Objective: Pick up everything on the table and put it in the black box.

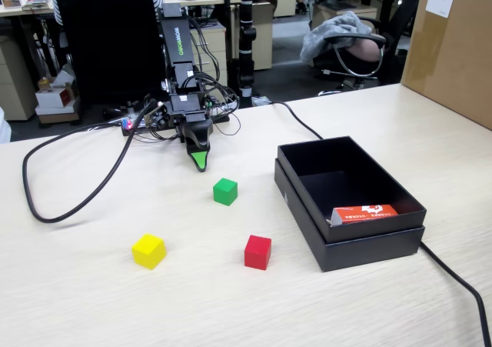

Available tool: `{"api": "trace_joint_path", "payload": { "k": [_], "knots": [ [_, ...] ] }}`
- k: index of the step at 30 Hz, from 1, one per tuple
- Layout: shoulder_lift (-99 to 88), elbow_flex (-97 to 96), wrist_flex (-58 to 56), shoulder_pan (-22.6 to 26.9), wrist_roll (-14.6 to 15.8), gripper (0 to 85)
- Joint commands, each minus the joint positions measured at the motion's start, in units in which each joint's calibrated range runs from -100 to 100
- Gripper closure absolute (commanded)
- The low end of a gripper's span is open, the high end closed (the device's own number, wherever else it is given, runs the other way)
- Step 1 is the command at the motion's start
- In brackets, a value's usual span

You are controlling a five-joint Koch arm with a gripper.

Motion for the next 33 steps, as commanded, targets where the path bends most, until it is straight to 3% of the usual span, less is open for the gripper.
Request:
{"api": "trace_joint_path", "payload": {
  "k": [1,12,17,21,33],
  "knots": [
    [0.1,-0.7,-3.3,0.0,-0.1,36.3],
    [0.5,1.2,-4.7,1.4,0.4,35.8],
    [1.6,11.3,-18.8,1.1,1.8,36.6],
    [8.1,25.9,-35.5,1.1,4.7,37.5],
    [37.5,64.3,-58.7,1.2,4.8,38.2]
  ]
}}
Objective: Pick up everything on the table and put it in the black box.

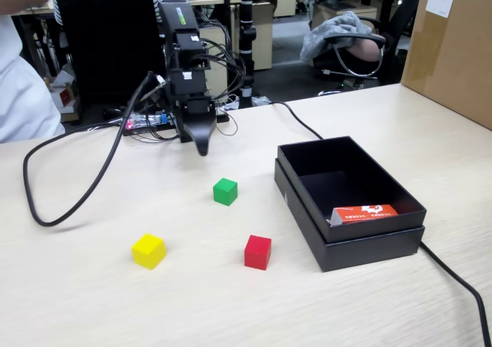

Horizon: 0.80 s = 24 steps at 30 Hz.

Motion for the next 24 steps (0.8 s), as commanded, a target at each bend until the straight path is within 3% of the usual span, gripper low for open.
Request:
{"api": "trace_joint_path", "payload": {
  "k": [1,5,12,24],
  "knots": [
    [7.0,8.1,-4.1,0.4,0.0,38.2],
    [19.2,16.0,-7.2,1.0,-1.7,38.6],
    [35.0,26.1,-11.1,3.3,-2.1,38.4],
    [45.4,30.1,-11.1,3.4,-2.8,38.3]
  ]
}}
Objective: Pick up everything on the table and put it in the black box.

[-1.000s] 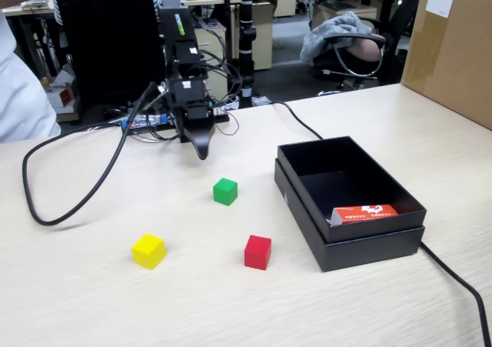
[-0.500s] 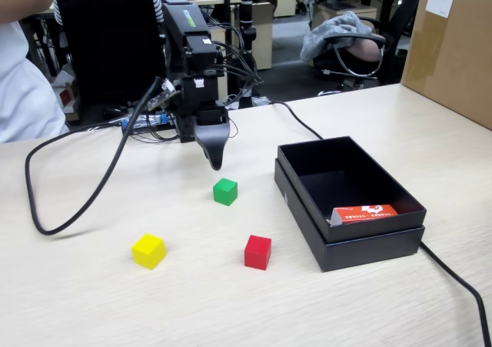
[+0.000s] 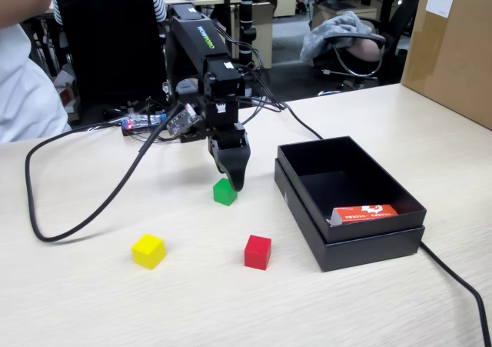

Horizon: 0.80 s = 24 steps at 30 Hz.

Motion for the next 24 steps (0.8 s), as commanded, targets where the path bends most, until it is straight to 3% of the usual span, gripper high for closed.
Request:
{"api": "trace_joint_path", "payload": {
  "k": [1,8,24],
  "knots": [
    [0.3,4.5,-1.2,-0.2,-0.8,38.3],
    [4.2,6.0,-1.2,-0.7,-1.5,38.3],
    [10.9,8.6,-1.2,-1.6,-8.0,40.7]
  ]
}}
